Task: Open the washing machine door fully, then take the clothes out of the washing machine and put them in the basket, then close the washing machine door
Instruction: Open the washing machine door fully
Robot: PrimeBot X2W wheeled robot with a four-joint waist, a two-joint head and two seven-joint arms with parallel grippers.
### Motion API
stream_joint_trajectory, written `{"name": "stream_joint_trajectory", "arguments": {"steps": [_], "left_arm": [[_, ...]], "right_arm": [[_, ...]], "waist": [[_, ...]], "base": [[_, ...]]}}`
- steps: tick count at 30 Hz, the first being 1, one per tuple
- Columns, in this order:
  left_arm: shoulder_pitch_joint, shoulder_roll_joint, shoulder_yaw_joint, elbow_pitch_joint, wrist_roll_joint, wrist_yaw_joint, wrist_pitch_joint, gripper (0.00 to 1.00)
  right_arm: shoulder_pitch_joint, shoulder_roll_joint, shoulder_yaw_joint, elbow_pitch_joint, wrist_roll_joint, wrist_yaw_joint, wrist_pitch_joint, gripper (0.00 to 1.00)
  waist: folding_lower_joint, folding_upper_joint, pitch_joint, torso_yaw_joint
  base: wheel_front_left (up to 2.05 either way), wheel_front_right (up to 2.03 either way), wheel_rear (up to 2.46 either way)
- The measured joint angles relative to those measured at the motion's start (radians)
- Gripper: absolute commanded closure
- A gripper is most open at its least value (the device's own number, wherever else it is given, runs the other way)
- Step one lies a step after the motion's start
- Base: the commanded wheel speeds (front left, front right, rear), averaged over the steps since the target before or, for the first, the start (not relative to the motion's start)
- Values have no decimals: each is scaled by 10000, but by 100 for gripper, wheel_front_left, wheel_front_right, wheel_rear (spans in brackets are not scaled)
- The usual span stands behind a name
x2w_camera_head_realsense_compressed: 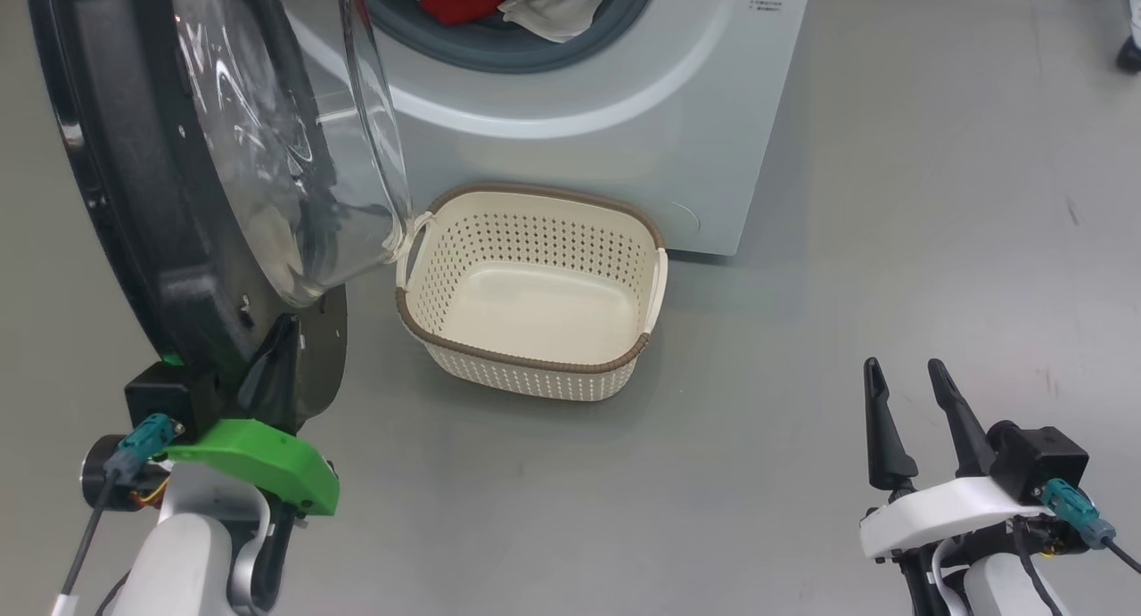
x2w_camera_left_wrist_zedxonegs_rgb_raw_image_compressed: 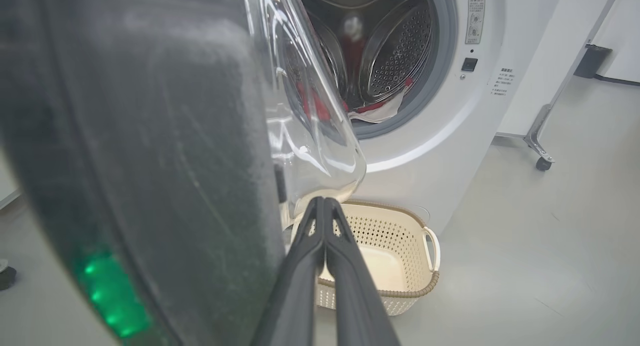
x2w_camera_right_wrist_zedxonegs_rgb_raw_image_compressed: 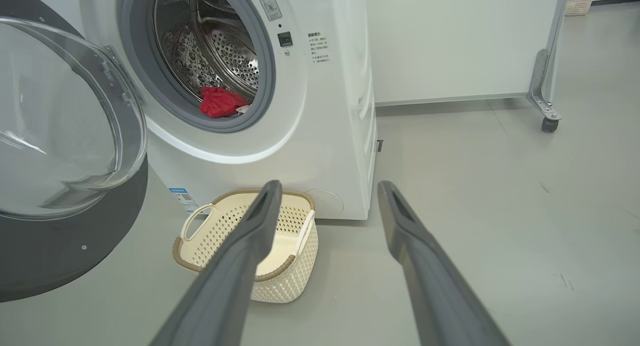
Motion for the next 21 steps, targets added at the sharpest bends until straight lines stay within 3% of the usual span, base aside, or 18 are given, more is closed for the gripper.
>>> {"name": "stream_joint_trajectory", "arguments": {"steps": [21], "left_arm": [[-26,236,1641,12,-836,391,-713,100]], "right_arm": [[-170,-313,100,-102,-362,81,0,0]], "waist": [[0,0,1166,985]], "base": [[0,0,0]]}}
